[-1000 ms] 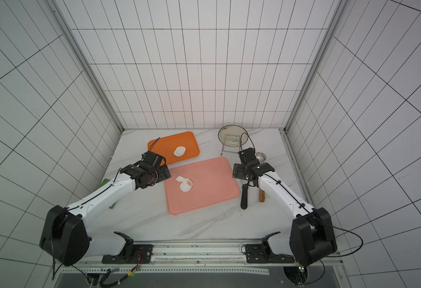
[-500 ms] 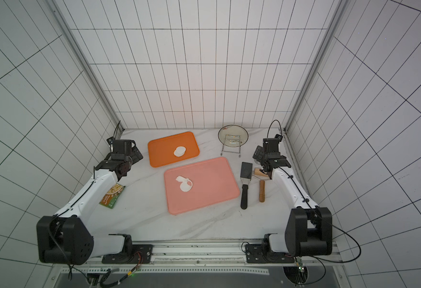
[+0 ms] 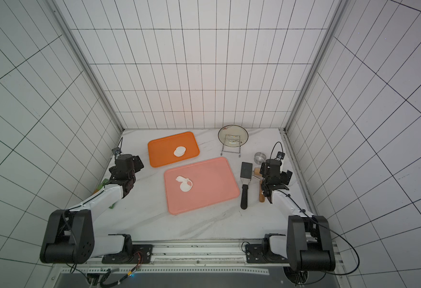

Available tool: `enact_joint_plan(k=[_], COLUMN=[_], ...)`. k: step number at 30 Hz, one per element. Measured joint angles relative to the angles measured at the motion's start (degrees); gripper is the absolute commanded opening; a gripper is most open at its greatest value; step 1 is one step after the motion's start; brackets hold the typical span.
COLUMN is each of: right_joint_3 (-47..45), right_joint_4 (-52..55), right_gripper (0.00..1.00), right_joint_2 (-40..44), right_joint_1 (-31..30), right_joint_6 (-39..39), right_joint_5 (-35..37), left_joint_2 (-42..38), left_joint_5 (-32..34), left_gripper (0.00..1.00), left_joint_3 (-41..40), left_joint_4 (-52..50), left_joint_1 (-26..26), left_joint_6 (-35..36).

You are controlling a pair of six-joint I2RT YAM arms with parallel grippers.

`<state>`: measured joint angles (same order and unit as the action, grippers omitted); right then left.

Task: Roll out the dumpling wrappers from the dough
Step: Reset both arms

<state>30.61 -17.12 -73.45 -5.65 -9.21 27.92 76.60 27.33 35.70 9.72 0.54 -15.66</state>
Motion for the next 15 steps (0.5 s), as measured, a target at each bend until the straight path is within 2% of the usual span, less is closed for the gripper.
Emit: enact_joint_plan(k=[8, 13, 15], right_joint_3=[-7.5, -10.8, -11.7], right_joint_4=[-21.3, -32.1, -35.4], right_gripper=[0.99, 0.99, 0.99], right_joint_2=[-9.4, -11.4, -13.6], right_joint_1=[2.0, 5.5, 6.2], right_joint_6=[3.2, 3.2, 3.2], right_joint_5=[-4.6, -10.0, -11.8], left_joint_2=[5.6, 11.0, 14.2], left_joint_5=[-1.7, -4.3, -4.9], left_gripper=[0.97, 0.95, 0.98], left_joint_3=[-8.6, -12.4, -12.8], left_joint_4=[19.3, 31.1, 35.6], left_joint_1=[0.0, 0.2, 0.9], left_joint_6=[2.9, 5.1, 6.8])
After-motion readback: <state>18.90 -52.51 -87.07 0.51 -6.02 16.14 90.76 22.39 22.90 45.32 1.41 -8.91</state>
